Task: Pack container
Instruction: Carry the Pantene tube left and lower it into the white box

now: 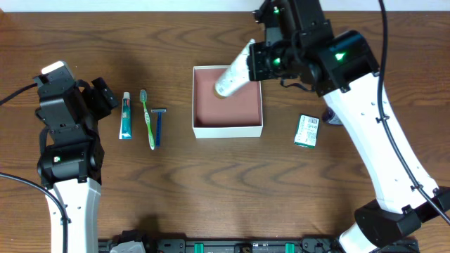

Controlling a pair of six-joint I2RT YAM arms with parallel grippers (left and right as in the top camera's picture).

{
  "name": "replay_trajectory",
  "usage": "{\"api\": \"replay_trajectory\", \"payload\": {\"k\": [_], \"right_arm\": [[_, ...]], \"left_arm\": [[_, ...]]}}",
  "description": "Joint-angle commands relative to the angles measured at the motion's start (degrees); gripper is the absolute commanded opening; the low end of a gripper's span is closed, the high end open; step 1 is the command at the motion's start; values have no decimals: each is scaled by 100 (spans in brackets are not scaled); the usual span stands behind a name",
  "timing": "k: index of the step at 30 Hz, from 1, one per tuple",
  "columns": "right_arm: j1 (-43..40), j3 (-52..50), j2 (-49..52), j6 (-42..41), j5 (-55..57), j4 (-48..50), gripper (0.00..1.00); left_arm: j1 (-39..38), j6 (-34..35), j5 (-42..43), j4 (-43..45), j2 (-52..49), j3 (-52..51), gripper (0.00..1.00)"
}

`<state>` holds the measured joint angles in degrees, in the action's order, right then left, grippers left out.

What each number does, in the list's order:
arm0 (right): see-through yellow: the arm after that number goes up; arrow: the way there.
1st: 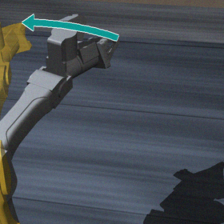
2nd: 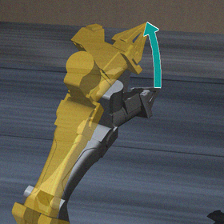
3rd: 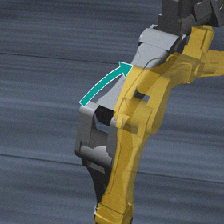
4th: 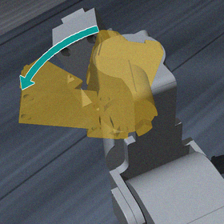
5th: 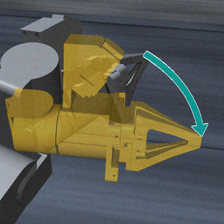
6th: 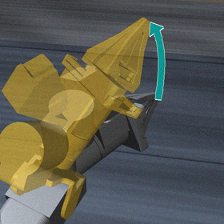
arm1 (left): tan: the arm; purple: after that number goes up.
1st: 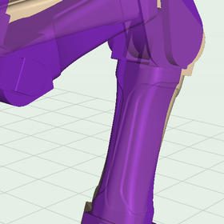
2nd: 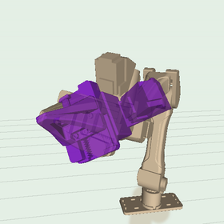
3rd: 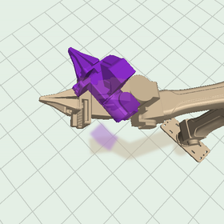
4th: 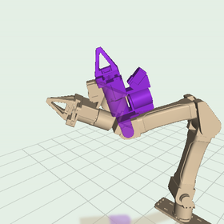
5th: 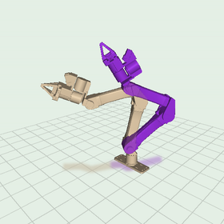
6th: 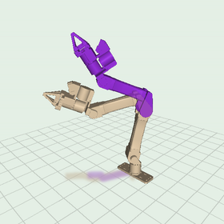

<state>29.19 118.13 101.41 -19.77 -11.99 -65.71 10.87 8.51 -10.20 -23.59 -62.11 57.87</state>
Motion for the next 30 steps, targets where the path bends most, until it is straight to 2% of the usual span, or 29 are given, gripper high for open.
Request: {"api": "replay_trajectory", "payload": {"k": [1, 6, 14, 24, 30], "right_arm": [[243, 57, 42, 118, 50, 153, 1], [365, 57, 498, 4, 122, 55, 1], [529, 57, 1211, -11, -496, 35, 1], [350, 57, 1471, -11, -299, 133, 1], [291, 57, 1711, -7, -378, -140, 1]], "left_arm": [[31, -98, 59, 2, 0, 129, 98], [31, -98, 59, 2, 0, 129, 98], [31, -101, 59, 4, 0, 129, 98], [31, -101, 59, 2, 0, 129, 98], [31, -101, 59, 2, 0, 129, 98]]}}
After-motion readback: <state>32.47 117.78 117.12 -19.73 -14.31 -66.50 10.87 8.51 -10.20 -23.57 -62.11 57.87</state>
